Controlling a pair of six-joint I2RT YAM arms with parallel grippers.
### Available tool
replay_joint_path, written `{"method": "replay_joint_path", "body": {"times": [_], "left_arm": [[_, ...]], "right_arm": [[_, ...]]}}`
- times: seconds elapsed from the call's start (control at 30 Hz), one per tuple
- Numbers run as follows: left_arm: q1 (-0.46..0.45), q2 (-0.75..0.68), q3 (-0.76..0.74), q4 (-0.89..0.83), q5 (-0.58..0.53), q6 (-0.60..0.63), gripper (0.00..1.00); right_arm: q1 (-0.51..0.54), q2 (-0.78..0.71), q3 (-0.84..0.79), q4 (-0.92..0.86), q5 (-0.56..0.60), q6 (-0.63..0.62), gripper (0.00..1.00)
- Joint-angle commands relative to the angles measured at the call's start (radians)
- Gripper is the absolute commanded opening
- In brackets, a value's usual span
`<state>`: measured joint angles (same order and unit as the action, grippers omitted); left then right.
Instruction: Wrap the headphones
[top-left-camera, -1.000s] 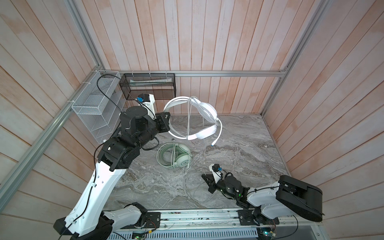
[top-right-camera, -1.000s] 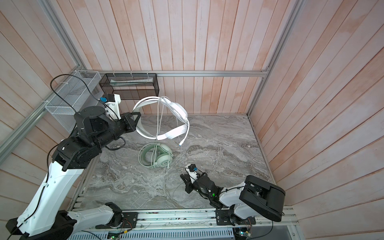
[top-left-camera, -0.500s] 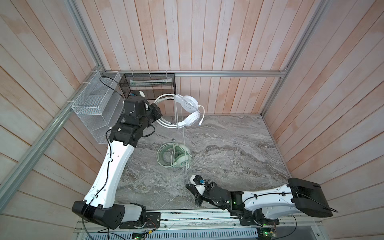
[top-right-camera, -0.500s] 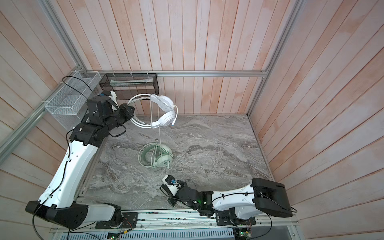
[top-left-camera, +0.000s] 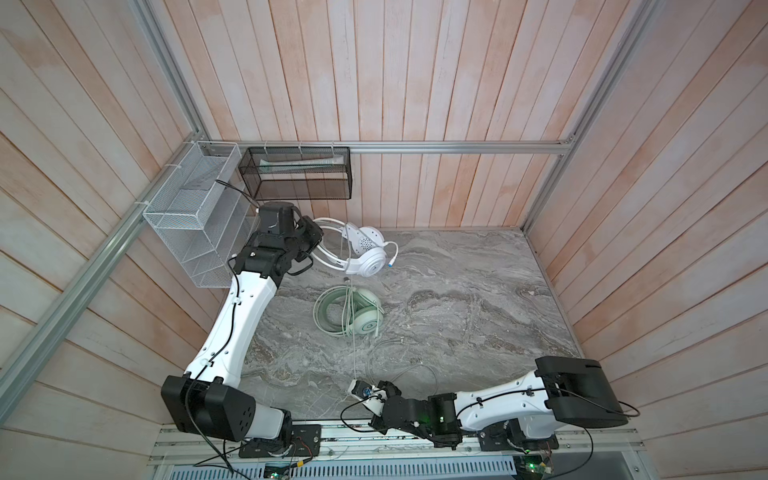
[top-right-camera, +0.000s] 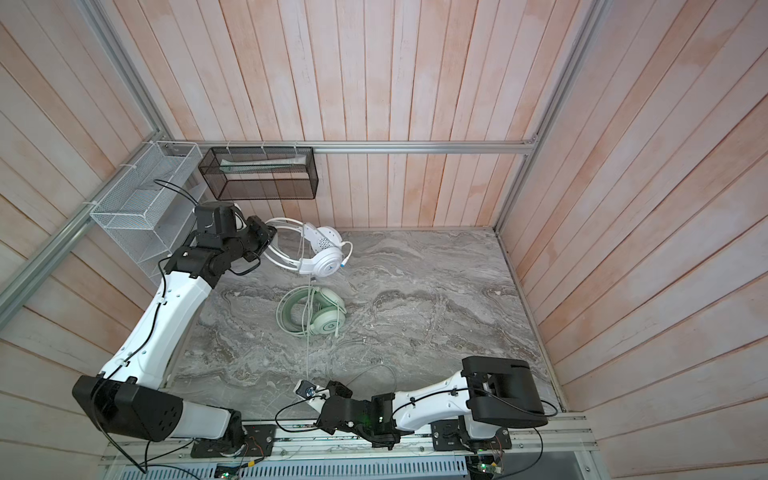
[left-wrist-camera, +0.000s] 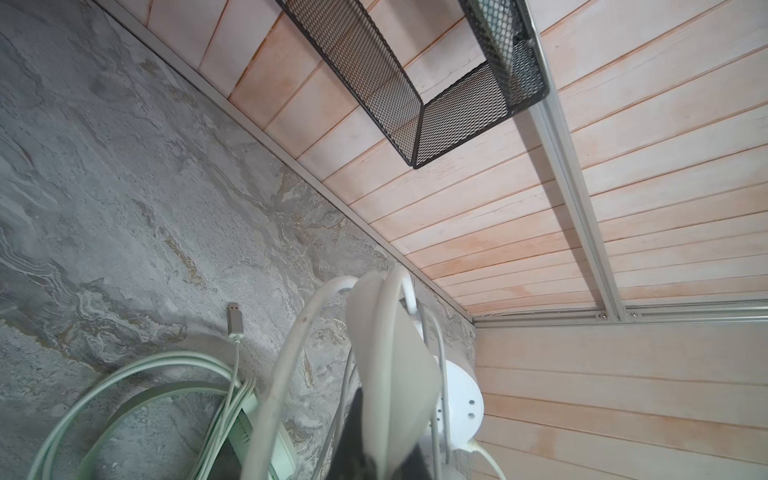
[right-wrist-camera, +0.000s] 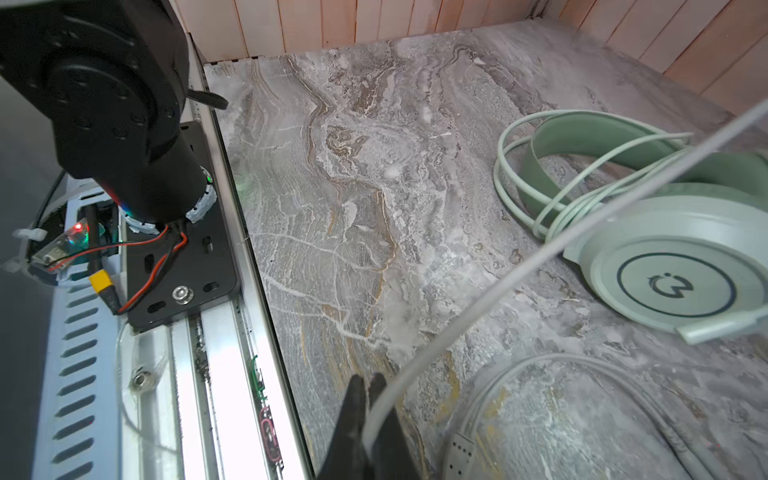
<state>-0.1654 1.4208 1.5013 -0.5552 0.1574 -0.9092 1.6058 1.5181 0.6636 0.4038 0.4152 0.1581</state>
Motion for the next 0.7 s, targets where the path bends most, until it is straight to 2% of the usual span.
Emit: {"method": "replay_joint_path", "body": {"times": [0.0, 0.27, 0.37, 0.53, 0.67], "left_arm": [[0.010, -0.087, -0.049, 0.218, 0.036, -0.056, 0.00], [0.003, -0.229, -0.240, 0.341, 0.146, -0.135, 0.00], [-0.023, -0.284, -0.315, 0.394, 0.154, -0.170, 0.00], [-0.078, -0.344, -0.401, 0.437, 0.130, -0.177, 0.00], [-0.097, -0.361, -0.462, 0.479, 0.141, -0.198, 0.00]], "right_arm": [[0.002, -0.073, -0.006, -0.020, 0.035, -0.029, 0.00], [-0.101, -0.220, -0.055, 0.020, 0.010, -0.043, 0.00], [-0.124, -0.244, -0.058, 0.048, -0.008, -0.050, 0.00], [-0.143, -0.228, -0.025, 0.038, -0.039, -0.066, 0.00], [-0.143, -0.174, -0.004, 0.084, -0.159, -0.041, 0.00]]}}
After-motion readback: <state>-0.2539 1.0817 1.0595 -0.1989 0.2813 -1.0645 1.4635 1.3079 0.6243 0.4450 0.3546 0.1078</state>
